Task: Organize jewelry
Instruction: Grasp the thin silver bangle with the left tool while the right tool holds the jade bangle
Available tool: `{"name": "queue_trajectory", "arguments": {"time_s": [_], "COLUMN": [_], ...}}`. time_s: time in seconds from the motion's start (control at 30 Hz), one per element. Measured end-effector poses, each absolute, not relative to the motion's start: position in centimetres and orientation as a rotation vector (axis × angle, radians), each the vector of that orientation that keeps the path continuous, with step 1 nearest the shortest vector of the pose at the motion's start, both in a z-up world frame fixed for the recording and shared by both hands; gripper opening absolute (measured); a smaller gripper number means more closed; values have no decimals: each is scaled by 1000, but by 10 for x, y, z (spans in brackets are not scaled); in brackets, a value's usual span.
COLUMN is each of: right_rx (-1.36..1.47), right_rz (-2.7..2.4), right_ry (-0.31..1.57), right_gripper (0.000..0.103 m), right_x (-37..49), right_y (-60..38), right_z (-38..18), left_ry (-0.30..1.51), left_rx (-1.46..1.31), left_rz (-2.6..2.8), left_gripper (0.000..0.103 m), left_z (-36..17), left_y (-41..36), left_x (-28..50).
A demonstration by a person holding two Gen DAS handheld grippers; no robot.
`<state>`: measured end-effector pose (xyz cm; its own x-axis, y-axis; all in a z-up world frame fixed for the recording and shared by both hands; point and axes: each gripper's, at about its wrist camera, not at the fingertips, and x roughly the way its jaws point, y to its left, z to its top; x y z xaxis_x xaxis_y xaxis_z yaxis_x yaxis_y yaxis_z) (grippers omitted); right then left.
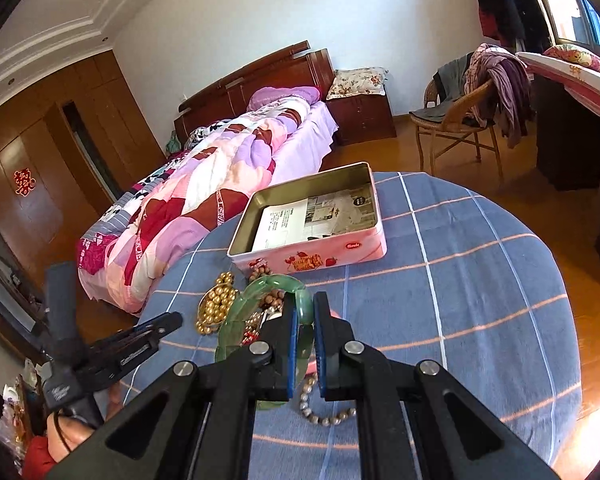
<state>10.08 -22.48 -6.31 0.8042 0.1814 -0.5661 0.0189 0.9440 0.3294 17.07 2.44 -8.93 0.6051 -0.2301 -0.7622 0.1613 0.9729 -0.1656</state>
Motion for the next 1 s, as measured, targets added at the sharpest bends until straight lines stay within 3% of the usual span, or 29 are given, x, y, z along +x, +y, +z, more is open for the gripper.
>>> {"name": "queue_trajectory", "arguments": {"time_s": [0.03, 0.07, 0.13, 0.2, 0.27, 0.3, 0.43, 0.57, 0.7, 0.73, 0.77, 0.9, 0.97, 1.0], "right_rx": [330, 329, 323, 316, 320, 323, 335, 355, 352, 353, 354, 365, 368, 365], "right_rz": [88, 91, 92, 91, 89, 87, 72, 63, 57, 58, 58, 60, 59, 56], "right_ry": [632, 632, 631, 631, 633, 634, 647, 660, 666, 670, 673, 687, 686, 679], "right_gripper": [7, 7, 7, 7, 7, 7, 7, 7, 7, 7, 7, 7, 7, 7], "right_x": [99, 96, 93, 91, 91, 92, 97, 101, 104, 105, 106, 109, 110, 109], "right_y": [-224, -223, -220, -219, -221, -222, -228, -232, -232, -232, -232, -232, -232, -232], "right_z": [-63, -63, -62, -61, -61, -61, -64, -68, -71, -73, -73, -77, -76, -74], "left_ry": [919, 929, 949, 944, 946, 969, 981, 1024, 1024, 1034, 1016, 992, 960, 947], "left_rx": [-124, -163, -241, -240, -202, -188, -165, -182, -156, -150, -140, -135, -139, -142], "left_rz": [-216, -205, -183, -162, -127, -117, -130, -153, -141, -144, -137, -146, -158, -173], "left_gripper": [58, 72, 72, 61, 29, 24, 23, 40, 42, 40, 32, 28, 15, 15], "left_z": [-93, -96, -101, -102, -104, -109, -115, -119, -126, -129, -128, -129, -123, -118], "left_y": [29, 32, 36, 35, 32, 31, 27, 29, 29, 28, 26, 25, 27, 28], "left_x": [175, 177, 180, 185, 199, 209, 225, 227, 223, 224, 223, 224, 222, 219]}}
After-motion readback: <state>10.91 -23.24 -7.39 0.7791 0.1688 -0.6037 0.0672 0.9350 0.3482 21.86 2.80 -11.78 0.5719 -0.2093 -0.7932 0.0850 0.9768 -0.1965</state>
